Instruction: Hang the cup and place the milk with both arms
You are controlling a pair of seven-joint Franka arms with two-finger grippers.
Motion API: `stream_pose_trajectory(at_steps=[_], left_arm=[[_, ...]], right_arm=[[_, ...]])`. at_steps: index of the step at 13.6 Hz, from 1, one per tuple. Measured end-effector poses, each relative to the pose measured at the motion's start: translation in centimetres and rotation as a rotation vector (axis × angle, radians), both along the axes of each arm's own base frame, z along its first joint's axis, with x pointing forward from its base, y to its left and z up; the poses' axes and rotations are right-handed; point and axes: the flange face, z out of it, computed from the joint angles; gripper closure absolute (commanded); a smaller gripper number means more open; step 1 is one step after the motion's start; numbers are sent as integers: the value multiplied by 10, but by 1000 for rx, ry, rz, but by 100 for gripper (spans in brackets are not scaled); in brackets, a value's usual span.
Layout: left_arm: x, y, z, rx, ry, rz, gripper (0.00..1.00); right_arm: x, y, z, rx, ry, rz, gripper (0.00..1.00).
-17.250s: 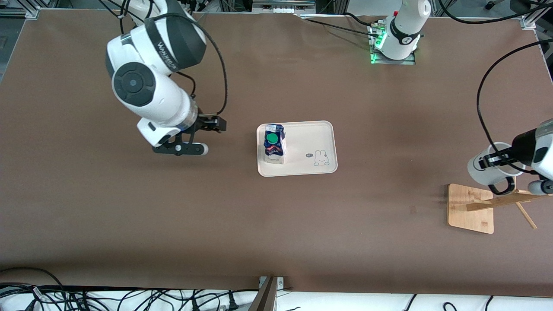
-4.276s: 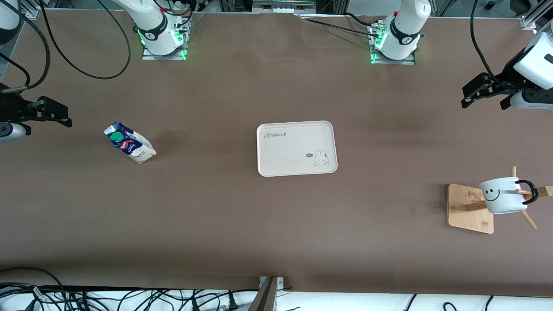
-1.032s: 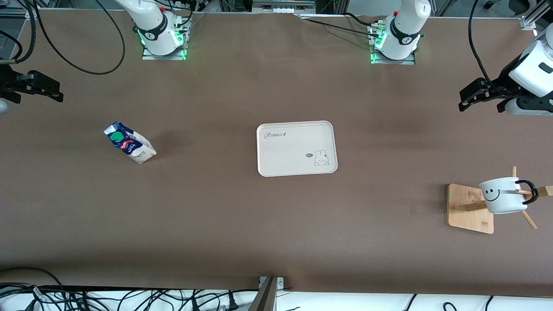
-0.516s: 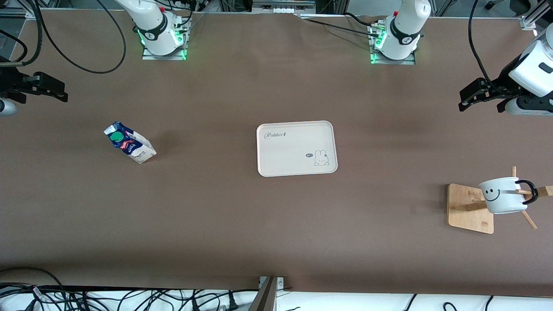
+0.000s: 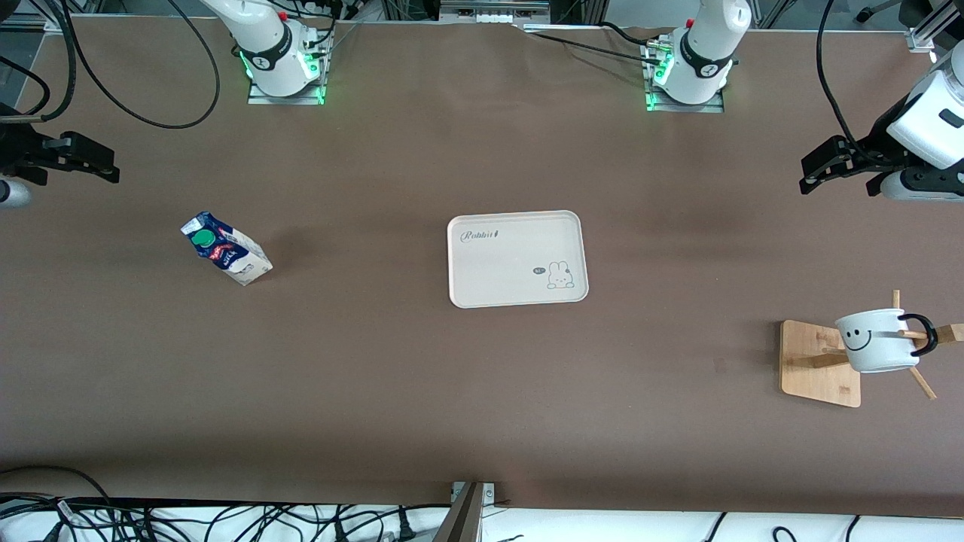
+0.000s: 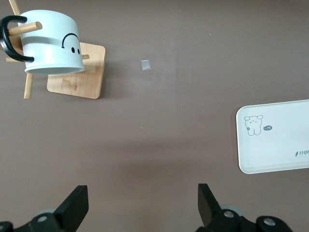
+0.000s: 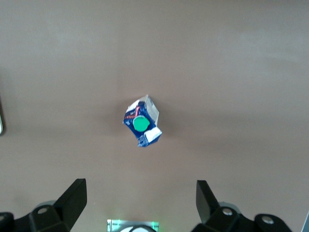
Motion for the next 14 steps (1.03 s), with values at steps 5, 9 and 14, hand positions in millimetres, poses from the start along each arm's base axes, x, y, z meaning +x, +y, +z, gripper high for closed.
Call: stream_pose_trajectory(at_steps=[5, 9, 14], left_arm=[[0, 0, 0, 0, 0, 0, 0], [0, 0, 0, 0, 0, 0, 0], [0, 0, 0, 0, 0, 0, 0]], right_arm=[[3, -1, 2, 0, -28, -1, 0], [4, -4, 1, 16, -29, -16, 0], [6, -11, -3, 32, -23, -34, 0]])
